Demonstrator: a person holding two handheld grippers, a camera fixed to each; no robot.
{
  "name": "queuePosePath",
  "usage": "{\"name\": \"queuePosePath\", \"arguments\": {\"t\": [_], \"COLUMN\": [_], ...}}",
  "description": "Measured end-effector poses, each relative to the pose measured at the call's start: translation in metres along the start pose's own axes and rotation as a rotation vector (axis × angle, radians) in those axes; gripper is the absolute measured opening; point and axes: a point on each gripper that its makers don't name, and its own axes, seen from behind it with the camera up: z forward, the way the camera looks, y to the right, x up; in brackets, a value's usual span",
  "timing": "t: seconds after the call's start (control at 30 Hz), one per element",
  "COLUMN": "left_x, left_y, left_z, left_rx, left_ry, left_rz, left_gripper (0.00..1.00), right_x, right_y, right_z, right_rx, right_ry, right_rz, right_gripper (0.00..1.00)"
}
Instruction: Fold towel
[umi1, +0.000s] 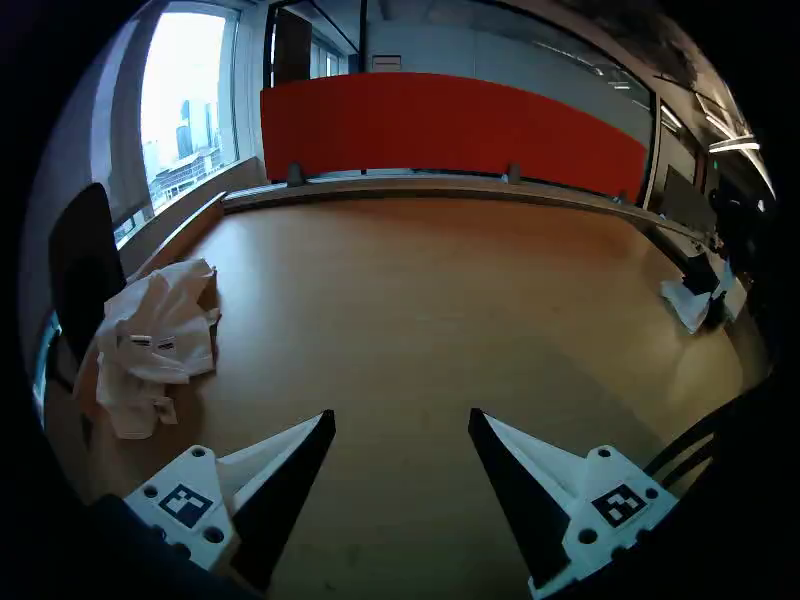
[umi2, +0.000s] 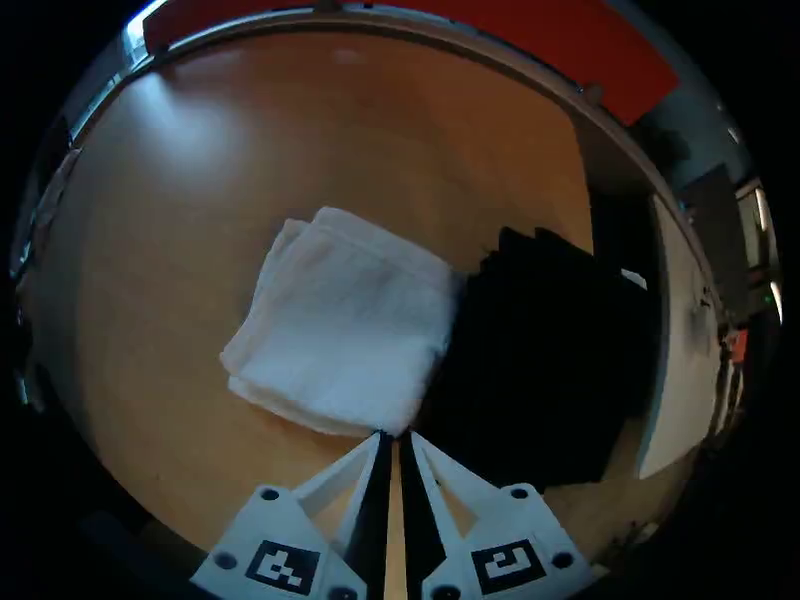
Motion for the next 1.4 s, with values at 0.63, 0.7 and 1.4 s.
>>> {"name": "queuePosePath", "arguments": {"t": [0.63,0.7,1.4], "left_x": [0.004,0.004,0.008], "left_y": [-0.001,-0.001,-0.003], "left_z": [0.002,0.002,-0.003], "left_rx": [-0.003,-0.004,-0.007], "left_ry": [0.006,0.007,0.018], "left_rz": [-0.003,-0.003,0.000], "left_gripper": [1.00,1.00,1.00], "right_x": [-0.008,-0.007,0.014], "right_y": [-0.013,-0.015,-0.042], "right_z": [-0.005,-0.006,-0.018], "right_rx": [0.025,0.028,0.080], "right_ry": [0.019,0.025,0.165], "right_rz": [0.005,0.006,0.086], "right_gripper": [0.92,0.95,0.96]}}
